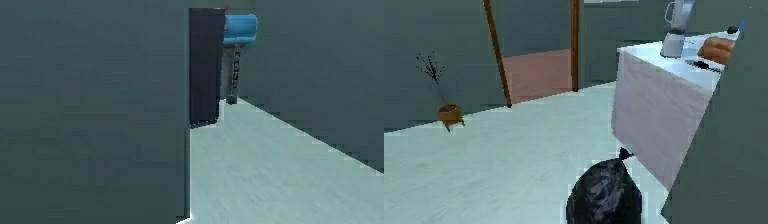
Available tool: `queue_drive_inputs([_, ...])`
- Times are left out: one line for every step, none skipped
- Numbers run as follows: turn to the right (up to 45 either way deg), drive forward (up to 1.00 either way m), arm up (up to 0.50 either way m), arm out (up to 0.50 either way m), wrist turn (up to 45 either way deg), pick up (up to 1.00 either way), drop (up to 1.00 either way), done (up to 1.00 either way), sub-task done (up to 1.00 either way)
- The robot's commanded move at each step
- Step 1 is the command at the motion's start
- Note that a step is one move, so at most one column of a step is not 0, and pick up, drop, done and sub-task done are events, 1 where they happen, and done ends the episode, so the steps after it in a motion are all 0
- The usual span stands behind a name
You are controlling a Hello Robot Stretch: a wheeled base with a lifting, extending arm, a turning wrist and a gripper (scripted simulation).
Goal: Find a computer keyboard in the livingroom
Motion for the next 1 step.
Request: queue_drive_inputs([18.0,0.0,0.0,0.0,0.0,0.0,0.0,0.0,0.0])
